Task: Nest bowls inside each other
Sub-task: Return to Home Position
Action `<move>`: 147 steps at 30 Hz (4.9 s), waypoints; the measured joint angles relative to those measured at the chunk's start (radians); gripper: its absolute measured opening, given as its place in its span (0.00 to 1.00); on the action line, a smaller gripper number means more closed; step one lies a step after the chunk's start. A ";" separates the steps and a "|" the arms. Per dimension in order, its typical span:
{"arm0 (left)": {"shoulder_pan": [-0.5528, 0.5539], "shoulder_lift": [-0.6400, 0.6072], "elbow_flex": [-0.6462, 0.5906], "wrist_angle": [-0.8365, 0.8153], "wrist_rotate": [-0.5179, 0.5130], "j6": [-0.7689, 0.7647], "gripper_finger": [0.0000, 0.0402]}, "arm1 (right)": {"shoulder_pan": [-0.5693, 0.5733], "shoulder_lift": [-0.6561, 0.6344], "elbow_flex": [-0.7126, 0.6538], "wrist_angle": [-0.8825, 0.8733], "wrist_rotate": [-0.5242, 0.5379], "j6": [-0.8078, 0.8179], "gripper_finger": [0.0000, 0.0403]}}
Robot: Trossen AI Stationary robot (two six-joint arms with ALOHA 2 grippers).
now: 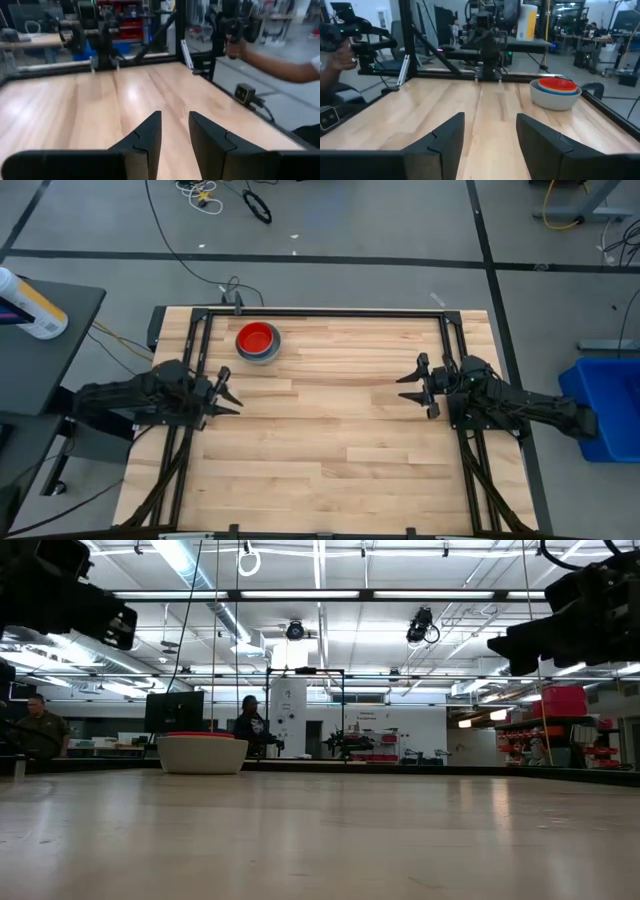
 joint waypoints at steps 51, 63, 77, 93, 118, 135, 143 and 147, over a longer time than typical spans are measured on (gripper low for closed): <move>-0.004 0.001 0.009 0.156 -0.075 -0.094 0.27 | 0.003 -0.010 0.000 -0.186 0.440 0.139 0.49; -0.005 0.003 -0.123 0.344 -0.072 -0.221 0.27 | 0.003 -0.009 0.000 -0.185 0.440 0.139 0.47; -0.004 0.003 -0.123 0.294 -0.095 -0.209 0.27 | 0.003 -0.009 0.000 -0.185 0.440 0.139 0.48; -0.004 0.010 -0.124 0.291 -0.112 -0.213 0.27 | 0.003 -0.009 0.000 -0.185 0.440 0.139 0.48; -0.004 0.010 -0.125 0.291 -0.112 -0.213 0.27 | 0.003 -0.009 0.000 -0.185 0.440 0.139 0.49; -0.004 0.010 -0.125 0.292 -0.112 -0.213 0.27 | 0.003 -0.009 0.000 -0.185 0.440 0.139 0.48; -0.004 0.010 -0.125 0.292 -0.112 -0.213 0.27 | 0.003 -0.010 0.000 -0.185 0.440 0.139 0.48; -0.004 0.010 -0.125 0.292 -0.112 -0.213 0.27 | 0.003 -0.010 0.000 -0.185 0.440 0.139 0.47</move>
